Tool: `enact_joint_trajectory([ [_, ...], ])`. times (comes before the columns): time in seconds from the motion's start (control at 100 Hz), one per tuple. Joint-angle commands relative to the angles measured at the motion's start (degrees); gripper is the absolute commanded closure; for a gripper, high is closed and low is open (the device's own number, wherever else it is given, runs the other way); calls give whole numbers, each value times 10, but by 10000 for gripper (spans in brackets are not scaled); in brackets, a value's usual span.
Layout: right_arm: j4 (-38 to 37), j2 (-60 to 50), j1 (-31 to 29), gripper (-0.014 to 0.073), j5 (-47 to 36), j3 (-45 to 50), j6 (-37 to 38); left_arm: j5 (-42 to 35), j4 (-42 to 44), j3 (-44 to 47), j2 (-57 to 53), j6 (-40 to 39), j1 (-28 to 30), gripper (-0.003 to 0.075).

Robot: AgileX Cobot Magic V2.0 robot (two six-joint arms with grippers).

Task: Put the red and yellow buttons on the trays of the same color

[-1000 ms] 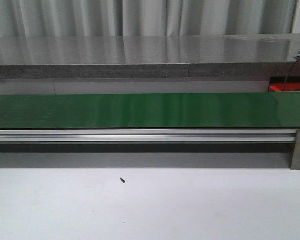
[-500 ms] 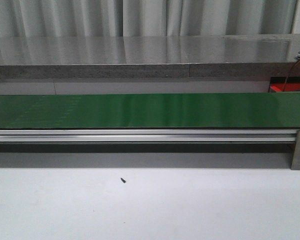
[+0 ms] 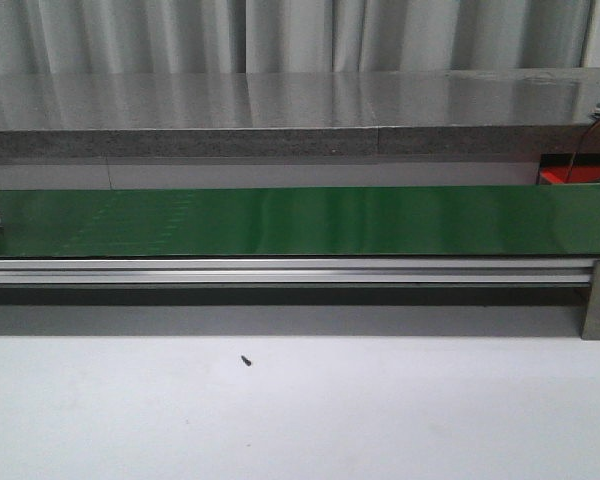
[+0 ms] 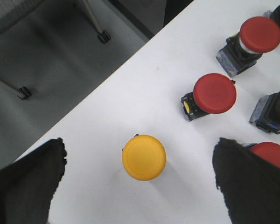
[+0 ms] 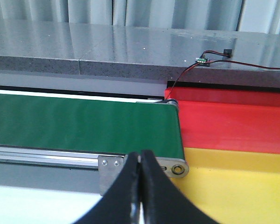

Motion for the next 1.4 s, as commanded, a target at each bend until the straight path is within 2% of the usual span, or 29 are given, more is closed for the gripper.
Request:
enact_joint_trajectory([
  [0.0, -5, -10, -1, 662, -42, -11, -1, -28, 1, -14, -5, -7, 1, 99],
  [0.68, -5, -10, -1, 662, -42, -11, -1, -24, -5, -14, 98, -7, 0, 106],
  [0.8, -5, -10, -1, 662, -42, -11, -1, -38, -5, -14, 98, -7, 0, 176],
  [0.99, -5, -10, -1, 662, -42, -11, -1, -54, -5, -14, 98, -7, 0, 344],
  [1.39, -5, -10, -1, 662, -42, -11, -1, -69, -5, -14, 98, -7, 0, 514],
])
